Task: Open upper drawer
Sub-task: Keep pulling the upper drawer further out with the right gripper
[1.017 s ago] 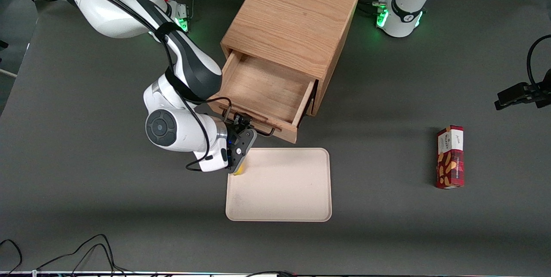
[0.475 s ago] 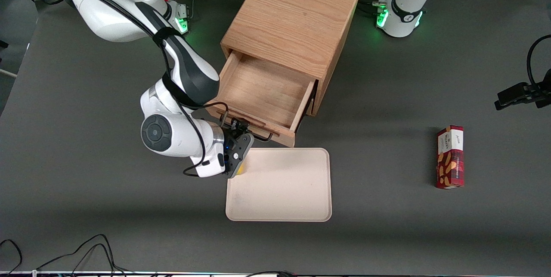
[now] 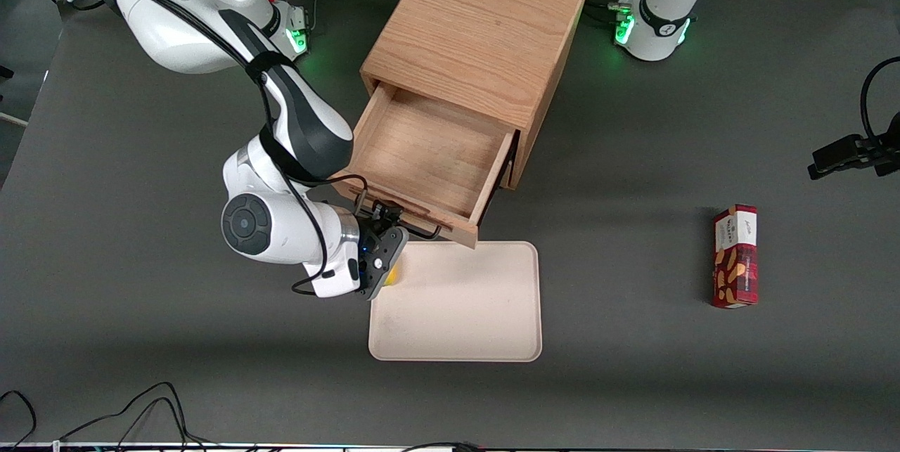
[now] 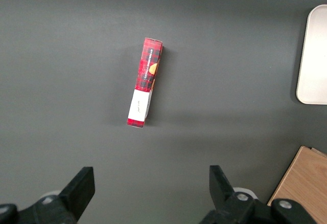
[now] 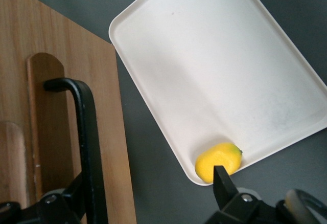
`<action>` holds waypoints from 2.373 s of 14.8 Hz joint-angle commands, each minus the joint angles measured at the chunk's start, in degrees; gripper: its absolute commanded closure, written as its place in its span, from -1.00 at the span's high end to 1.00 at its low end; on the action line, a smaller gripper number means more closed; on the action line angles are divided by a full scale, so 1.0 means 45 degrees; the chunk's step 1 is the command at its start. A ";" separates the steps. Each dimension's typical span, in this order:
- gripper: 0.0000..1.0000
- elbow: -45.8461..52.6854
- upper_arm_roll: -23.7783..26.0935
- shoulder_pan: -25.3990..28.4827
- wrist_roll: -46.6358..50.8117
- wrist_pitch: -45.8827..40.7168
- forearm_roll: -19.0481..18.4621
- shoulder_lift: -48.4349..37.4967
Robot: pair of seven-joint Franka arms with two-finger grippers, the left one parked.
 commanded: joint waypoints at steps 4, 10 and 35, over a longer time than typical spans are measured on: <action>1.00 0.0629 -0.0186 0.0044 -0.0245 -0.0018 -0.0192 0.0367; 1.00 0.0688 -0.0440 0.0063 -0.0265 0.0080 -0.0309 0.0367; 1.00 0.0476 -0.0948 -0.0345 -0.0012 -0.0954 -0.0309 -0.1993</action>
